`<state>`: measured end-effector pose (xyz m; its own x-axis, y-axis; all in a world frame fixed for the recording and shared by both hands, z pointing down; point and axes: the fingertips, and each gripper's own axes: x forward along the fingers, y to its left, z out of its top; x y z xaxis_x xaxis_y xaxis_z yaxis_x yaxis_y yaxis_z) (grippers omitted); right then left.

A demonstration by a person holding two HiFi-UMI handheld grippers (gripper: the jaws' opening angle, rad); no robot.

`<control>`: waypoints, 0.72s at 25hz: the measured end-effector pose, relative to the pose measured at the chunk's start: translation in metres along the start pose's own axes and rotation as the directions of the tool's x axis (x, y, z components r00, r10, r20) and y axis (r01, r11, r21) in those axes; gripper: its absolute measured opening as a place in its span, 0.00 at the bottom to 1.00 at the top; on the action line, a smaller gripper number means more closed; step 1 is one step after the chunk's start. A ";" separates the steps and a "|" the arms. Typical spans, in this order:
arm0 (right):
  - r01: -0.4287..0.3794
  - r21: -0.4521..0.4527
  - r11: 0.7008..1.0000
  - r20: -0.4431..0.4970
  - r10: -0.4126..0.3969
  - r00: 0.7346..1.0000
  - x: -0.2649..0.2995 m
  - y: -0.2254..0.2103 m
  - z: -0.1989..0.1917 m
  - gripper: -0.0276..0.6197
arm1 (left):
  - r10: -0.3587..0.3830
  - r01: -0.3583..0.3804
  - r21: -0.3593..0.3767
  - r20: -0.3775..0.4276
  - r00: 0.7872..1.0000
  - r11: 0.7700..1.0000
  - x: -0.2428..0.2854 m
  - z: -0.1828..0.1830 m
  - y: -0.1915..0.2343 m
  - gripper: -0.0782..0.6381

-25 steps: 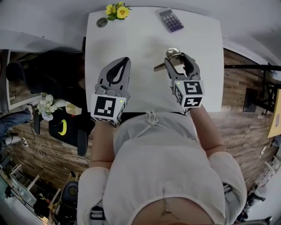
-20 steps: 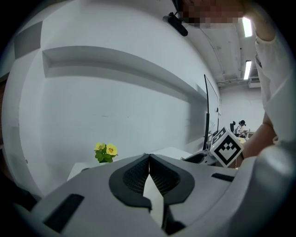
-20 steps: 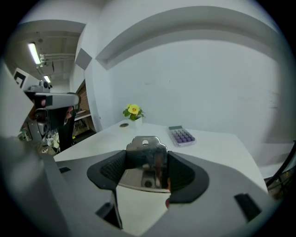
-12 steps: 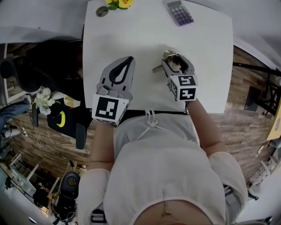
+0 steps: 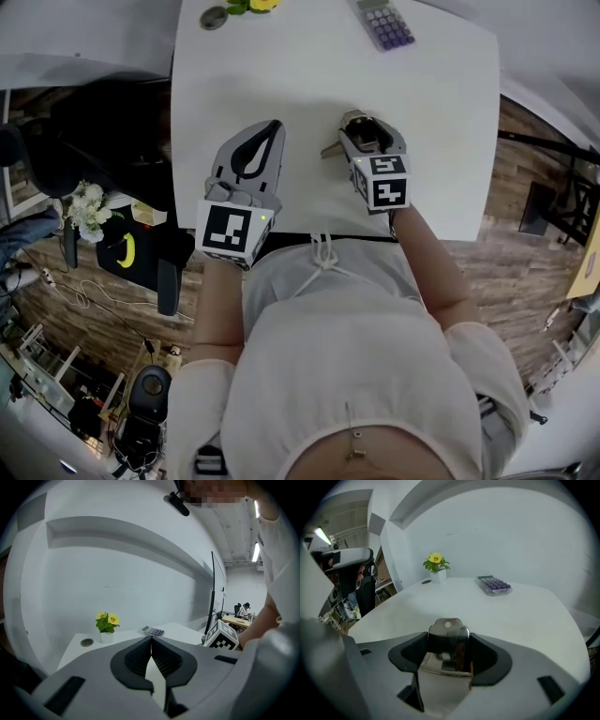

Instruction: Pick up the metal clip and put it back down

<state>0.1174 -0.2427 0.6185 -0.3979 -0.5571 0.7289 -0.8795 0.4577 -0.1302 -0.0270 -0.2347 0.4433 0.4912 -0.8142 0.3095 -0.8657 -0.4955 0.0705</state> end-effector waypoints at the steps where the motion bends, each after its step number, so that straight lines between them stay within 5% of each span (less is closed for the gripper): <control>1: 0.001 0.001 1.000 -0.002 -0.001 1.000 0.000 0.000 0.000 0.49 | 0.004 -0.004 0.000 0.000 1.000 1.000 0.000 0.000 0.000 0.13; 10: -0.003 -0.007 1.000 -0.003 0.003 1.000 0.000 0.001 0.004 0.50 | 0.010 -0.010 -0.018 0.018 1.000 1.000 -0.003 0.005 0.002 0.13; 18: 0.010 -0.015 1.000 0.175 -0.007 0.984 -0.044 -0.002 0.044 0.46 | 0.001 -0.002 0.019 0.059 0.998 1.000 -0.012 0.028 -0.009 0.13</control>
<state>0.1251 -0.2498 0.5569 -0.4310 -0.6733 0.6008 -0.8795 0.4624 -0.1127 -0.0228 -0.2286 0.4127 0.4954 -0.8308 0.2535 -0.8646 -0.4998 0.0515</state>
